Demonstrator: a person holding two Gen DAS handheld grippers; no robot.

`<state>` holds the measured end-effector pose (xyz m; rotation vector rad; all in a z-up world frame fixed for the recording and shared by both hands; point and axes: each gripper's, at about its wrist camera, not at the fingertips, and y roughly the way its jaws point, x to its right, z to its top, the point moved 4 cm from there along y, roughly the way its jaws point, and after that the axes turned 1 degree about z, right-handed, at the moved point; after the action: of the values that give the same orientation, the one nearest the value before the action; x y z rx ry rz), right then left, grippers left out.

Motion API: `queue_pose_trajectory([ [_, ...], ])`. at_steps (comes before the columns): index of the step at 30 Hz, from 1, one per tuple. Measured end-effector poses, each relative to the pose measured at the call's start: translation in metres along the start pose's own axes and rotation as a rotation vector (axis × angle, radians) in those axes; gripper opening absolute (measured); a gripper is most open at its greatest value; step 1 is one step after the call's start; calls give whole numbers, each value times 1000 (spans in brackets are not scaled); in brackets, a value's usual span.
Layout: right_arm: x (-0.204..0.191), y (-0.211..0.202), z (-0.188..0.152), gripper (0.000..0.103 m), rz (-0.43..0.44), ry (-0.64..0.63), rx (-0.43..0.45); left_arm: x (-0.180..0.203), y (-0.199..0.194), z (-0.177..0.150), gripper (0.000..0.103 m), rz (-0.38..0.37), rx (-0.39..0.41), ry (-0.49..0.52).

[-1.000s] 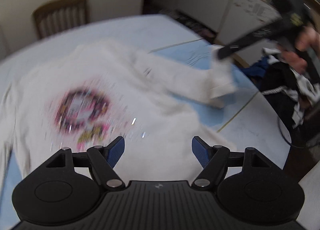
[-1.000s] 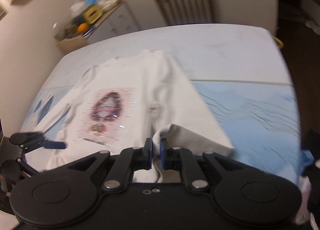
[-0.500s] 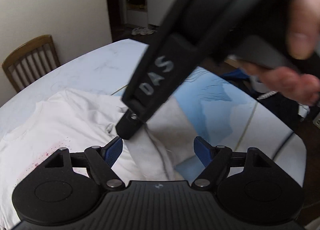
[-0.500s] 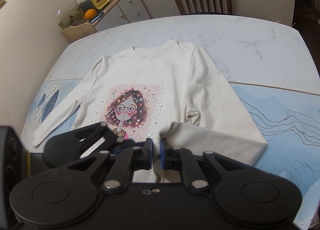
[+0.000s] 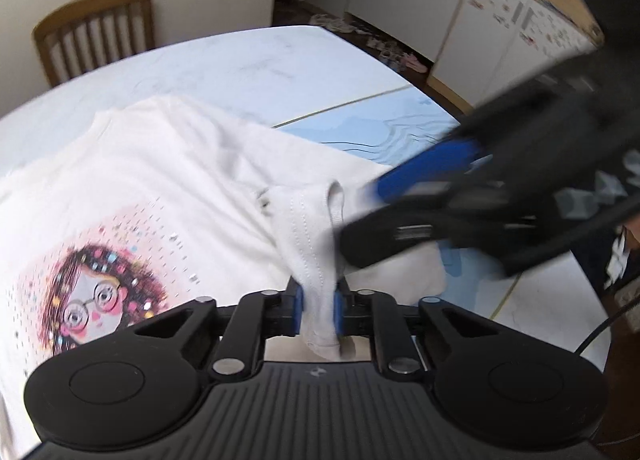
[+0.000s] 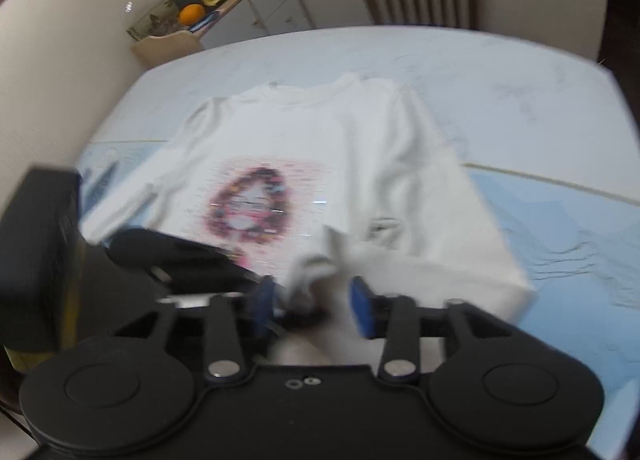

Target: Fold clothes

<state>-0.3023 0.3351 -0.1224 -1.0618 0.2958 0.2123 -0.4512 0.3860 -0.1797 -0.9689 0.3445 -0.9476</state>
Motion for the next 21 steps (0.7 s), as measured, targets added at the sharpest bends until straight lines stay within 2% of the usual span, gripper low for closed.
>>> queue_pose_trajectory([
  [2,22,-9,-10,103,-81,1,12,-15,-6,0,9,-4,5,-61],
  [5,58,-6,-23,103,-152,64,-27,-34,-25,2,9,-25,52,-152],
  [9,88,6,-35,103,-157,197,-48,-52,-36,0,9,-4,75,-201],
  [11,95,14,-39,103,-152,249,-54,-62,-31,-2,9,-15,54,-228],
  [13,98,20,-40,103,-154,276,-57,-66,-22,-6,9,-67,15,-238],
  [17,95,23,-38,103,-158,263,-57,-69,-3,-20,12,-45,-63,-230],
  [20,89,22,-39,103,-153,244,-55,-68,0,-26,19,-49,-81,-218],
  [21,83,21,-38,103,-149,208,-49,-68,1,-28,29,-51,-88,-214],
])
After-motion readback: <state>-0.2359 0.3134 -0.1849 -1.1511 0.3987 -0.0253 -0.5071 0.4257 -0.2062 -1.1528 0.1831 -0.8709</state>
